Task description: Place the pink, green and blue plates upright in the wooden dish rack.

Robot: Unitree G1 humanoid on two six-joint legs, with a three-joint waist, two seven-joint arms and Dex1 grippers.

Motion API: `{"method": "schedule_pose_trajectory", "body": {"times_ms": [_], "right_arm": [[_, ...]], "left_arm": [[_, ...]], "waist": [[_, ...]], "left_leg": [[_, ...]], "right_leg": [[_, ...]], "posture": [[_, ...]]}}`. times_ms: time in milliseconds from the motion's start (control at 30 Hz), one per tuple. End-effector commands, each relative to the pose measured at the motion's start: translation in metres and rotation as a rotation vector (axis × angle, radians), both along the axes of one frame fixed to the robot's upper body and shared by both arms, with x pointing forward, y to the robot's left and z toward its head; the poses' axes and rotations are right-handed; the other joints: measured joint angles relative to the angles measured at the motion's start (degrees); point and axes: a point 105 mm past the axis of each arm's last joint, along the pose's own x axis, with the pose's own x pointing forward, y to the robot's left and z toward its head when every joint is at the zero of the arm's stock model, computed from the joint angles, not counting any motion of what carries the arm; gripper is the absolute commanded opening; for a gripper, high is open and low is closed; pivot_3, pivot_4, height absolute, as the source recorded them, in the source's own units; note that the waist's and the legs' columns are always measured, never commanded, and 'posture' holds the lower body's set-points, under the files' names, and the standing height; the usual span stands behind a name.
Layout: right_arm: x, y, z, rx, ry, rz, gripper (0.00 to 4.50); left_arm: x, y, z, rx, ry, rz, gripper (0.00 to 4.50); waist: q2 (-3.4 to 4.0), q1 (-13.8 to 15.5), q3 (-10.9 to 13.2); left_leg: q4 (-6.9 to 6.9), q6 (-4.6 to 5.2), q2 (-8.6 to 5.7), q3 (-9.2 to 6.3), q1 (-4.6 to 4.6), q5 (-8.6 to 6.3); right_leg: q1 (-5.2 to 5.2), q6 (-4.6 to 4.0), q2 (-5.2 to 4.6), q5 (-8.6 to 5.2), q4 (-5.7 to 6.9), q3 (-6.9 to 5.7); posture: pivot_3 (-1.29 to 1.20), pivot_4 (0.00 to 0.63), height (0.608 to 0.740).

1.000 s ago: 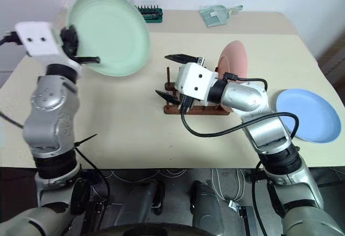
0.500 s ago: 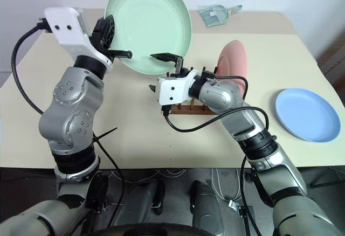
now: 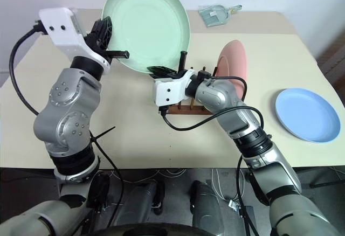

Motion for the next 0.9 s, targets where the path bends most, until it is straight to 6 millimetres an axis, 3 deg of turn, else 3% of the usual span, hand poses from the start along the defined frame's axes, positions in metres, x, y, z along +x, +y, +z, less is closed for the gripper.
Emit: {"method": "schedule_pose_trajectory", "body": {"times_ms": [33, 200, 233, 367, 467, 533, 667, 767, 900], "right_arm": [[-0.002, 0.0, 0.02, 0.036, -0.067, 0.003, 0.0], [-0.003, 0.0, 0.019, 0.042, -0.055, 0.013, 0.0], [-0.004, 0.0, 0.021, 0.056, -0.049, 0.017, 0.0], [-0.007, 0.0, 0.034, 0.137, -0.025, 0.043, 0.0], [-0.023, -0.002, 0.063, 0.322, 0.071, 0.149, 0.0], [-0.031, -0.007, 0.079, 0.42, 0.155, 0.206, 0.0], [-0.046, -0.027, 0.099, 0.59, 0.354, 0.284, 0.0], [-0.054, -0.042, 0.107, 0.692, 0.477, 0.315, 0.0], [-0.065, -0.053, 0.103, 0.785, 0.665, 0.333, 0.0]], "left_arm": [[-0.008, 0.005, 0.015, -0.053, -0.068, 0.003, 1.57], [-0.015, 0.049, 0.038, -0.338, -0.179, 0.079, 4.19], [-0.017, 0.06, 0.042, -0.348, -0.204, 0.114, 4.46], [-0.022, 0.09, 0.047, -0.323, -0.252, 0.22, 4.46], [-0.02, 0.126, 0.035, -0.169, -0.202, 0.358, 4.46], [-0.016, 0.132, 0.022, -0.06, -0.143, 0.361, 4.46], [-0.008, 0.117, -0.012, 0.115, -0.017, 0.225, 4.46], [-0.01, 0.09, -0.035, 0.237, 0.029, 0.066, 4.46], [-0.024, 0.043, -0.075, 0.378, 0.108, -0.227, 4.46]], "waist": [[0.0, 0.0, 0.0], [-0.01, 0.0, 0.0], [-0.01, -0.1, 0.0], [-0.01, -0.2, 0.0], [0.0, -0.4, 0.0], [0.0, -0.7, 0.0], [-0.01, -0.4, 0.0], [0.0, -0.2, 0.0], [0.02, -0.2, 0.0]], "left_leg": [[0.0, 0.0, 0.0, 0.0, 0.0, 0.0], [0.0, 0.0, 0.01, -0.01, 0.01, 0.0], [0.0, 0.0, 0.02, -0.01, 0.01, 0.0], [-0.01, -0.01, 0.03, 0.01, 0.04, 0.01], [0.0, -0.02, 0.03, 0.04, 0.05, 0.01], [-0.01, -0.02, 0.03, 0.06, 0.08, 0.02], [0.0, -0.03, 0.03, 0.03, 0.1, 0.0], [-0.02, -0.08, 0.03, 0.05, 0.09, -0.05], [-0.15, -0.19, 0.05, 0.15, 0.06, -0.13]], "right_leg": [[0.0, 0.0, 0.0, 0.0, 0.01, 0.0], [0.0, 0.0, 0.01, 0.0, 0.0, 0.01], [0.0, 0.0, 0.02, 0.0, -0.01, 0.01], [0.0, 0.0, 0.04, 0.0, 0.05, 0.01], [0.01, 0.0, 0.05, 0.01, 0.07, 0.04], [0.0, -0.01, 0.06, 0.01, 0.13, 0.09], [0.04, -0.02, 0.06, 0.01, 0.06, 0.11], [-0.01, -0.06, 0.02, 0.0, 0.04, 0.18], [-0.19, -0.29, -0.02, -0.06, 0.03, 0.36]], "posture": [[0.0, 0.15, 0.74], [0.0, 0.15, 0.74], [0.0, 0.15, 0.74], [0.0, 0.15, 0.74], [0.0, 0.15, 0.74], [0.0, 0.15, 0.74], [0.0, 0.15, 0.74], [0.0, 0.15, 0.74], [0.0, 0.15, 0.74]]}}
